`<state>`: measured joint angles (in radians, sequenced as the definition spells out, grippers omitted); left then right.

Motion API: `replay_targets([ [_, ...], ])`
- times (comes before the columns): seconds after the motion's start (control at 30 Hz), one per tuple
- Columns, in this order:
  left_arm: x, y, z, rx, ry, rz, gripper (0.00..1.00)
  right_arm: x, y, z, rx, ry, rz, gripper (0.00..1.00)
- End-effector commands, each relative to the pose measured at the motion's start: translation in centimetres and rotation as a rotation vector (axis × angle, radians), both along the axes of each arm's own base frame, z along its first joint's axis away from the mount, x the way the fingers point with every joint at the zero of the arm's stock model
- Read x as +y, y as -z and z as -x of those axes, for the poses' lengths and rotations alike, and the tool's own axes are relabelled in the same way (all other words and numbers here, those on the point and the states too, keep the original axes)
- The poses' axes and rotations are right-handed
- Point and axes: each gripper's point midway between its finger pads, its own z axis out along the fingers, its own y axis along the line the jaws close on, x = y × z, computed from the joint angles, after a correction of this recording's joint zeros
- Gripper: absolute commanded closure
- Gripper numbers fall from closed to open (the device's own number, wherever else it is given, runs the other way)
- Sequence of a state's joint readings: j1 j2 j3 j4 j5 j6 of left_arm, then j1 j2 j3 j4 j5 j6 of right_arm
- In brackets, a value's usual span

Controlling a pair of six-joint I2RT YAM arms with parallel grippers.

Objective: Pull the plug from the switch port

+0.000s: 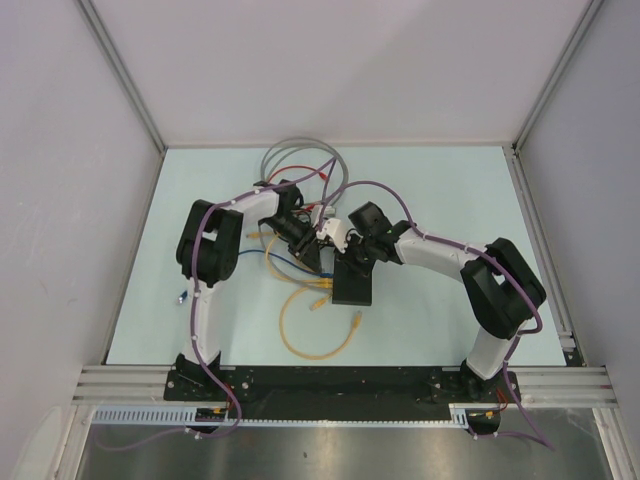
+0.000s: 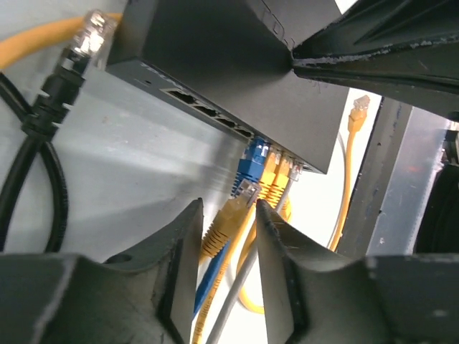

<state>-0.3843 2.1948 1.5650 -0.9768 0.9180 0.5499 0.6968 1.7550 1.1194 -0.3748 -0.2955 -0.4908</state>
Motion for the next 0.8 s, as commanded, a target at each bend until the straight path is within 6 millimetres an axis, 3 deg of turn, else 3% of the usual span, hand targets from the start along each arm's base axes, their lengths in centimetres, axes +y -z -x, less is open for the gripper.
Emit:
replay_targets([
  [0.0, -0.7, -0.5, -0.9, -0.068, 0.014, 0.04, 0.65, -3.8, 4.5, 3.9, 0.149, 0.002, 0.182, 1.0],
  [0.27, -1.0, -1.1, -2.4, -0.068, -0.019, 0.043, 0.82, -3.8, 4.6, 3.8, 0.145, 0.002, 0.183, 1.0],
  [0.37, -1.2, -1.3, -3.5, -0.105, -0.033, 0.042, 0.94, -3.7, 4.6, 3.8, 0.144, 0.002, 0.182, 0.99],
  [0.47, -1.4, -1.5, -5.7, -0.187, -0.072, 0.013, 1.0, -3.8, 4.6, 3.8, 0.143, 0.002, 0.183, 1.0],
  [0.63, -1.2, -1.7, -11.6, -0.384, -0.217, -0.087, 1.0, -3.7, 4.6, 3.8, 0.143, 0.001, 0.183, 0.99],
  [0.67, -0.4, -1.3, -12.9, -0.429, -0.259, -0.15, 1.0, -3.7, 4.6, 3.7, 0.141, 0.001, 0.183, 0.99],
  [0.77, 0.0, -1.7, -14.7, -0.49, -0.313, -0.186, 1.0, -3.7, 4.7, 3.8, 0.141, -0.001, 0.186, 0.99],
])
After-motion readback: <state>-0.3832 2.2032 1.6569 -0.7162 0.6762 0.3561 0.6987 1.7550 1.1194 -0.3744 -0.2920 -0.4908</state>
